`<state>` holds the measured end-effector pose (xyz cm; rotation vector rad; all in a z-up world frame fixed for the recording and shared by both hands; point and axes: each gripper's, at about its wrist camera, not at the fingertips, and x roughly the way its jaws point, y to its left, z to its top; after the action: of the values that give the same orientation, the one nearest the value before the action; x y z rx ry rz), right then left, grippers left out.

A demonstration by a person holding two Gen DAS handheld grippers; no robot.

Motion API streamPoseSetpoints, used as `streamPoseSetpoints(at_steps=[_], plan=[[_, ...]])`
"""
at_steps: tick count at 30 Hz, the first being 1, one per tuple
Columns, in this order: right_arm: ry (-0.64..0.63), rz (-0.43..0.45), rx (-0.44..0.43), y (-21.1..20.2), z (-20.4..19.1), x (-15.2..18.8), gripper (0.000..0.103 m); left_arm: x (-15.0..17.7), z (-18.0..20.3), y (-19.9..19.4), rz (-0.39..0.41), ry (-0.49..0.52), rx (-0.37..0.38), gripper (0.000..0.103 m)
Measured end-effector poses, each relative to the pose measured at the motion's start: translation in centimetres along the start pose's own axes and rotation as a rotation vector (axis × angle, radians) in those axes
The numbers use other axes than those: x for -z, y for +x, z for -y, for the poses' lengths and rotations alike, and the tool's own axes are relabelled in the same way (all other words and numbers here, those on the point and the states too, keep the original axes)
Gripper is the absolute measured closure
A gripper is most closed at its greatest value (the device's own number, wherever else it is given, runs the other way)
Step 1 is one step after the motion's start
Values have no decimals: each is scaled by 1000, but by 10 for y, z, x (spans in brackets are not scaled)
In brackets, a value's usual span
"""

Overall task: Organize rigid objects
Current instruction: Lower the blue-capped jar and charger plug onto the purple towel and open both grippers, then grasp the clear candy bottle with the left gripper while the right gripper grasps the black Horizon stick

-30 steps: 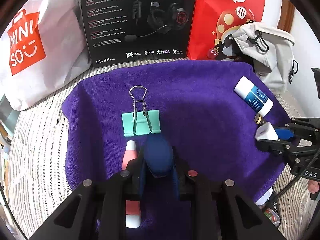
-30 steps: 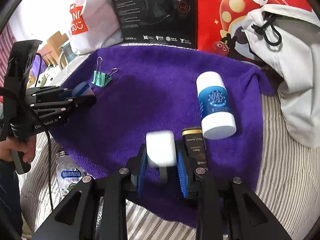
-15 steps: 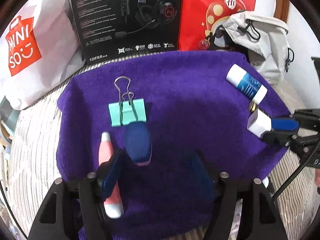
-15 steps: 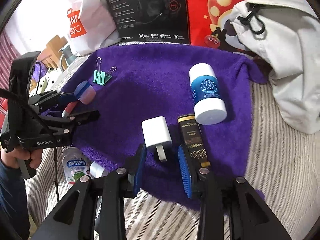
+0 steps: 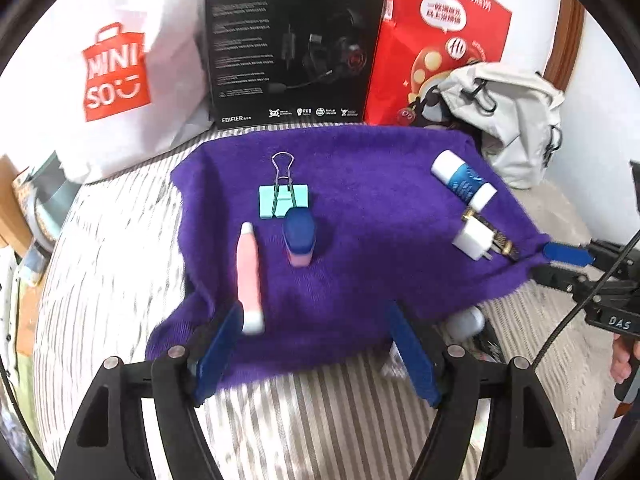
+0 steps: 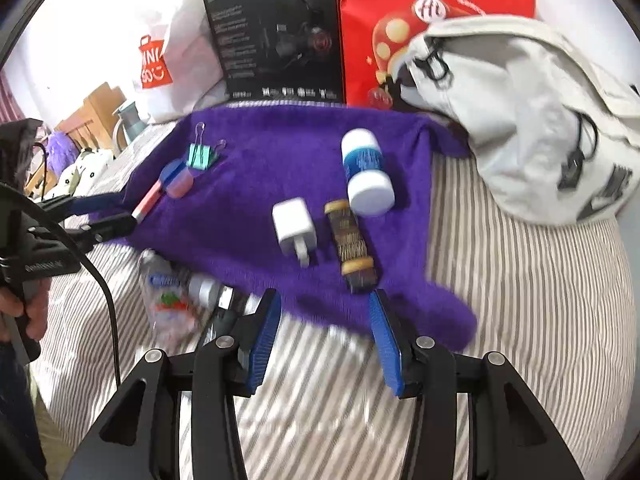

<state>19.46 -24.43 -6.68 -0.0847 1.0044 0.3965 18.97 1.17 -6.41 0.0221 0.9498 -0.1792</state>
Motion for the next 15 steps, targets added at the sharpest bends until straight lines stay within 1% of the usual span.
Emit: streamPoseSetpoints(at_steps=[2,4,7,10,15], plan=[[3,5,16,-7,1,10,57,9,1,-11,10,-12,8,26],[6,-11,20,-12,1,22,57,17,2,-17,15,-34,26,26],[11,3,23,-27,-2,43,57,29,6,-20,6,-95,85,26],[21,13,-5,-43,-6,65,57,34,19,-14,-19,-125,130,26],[34,7,-17,-57,-9,88,57,32,46,-1,-25,-141,140,26]])
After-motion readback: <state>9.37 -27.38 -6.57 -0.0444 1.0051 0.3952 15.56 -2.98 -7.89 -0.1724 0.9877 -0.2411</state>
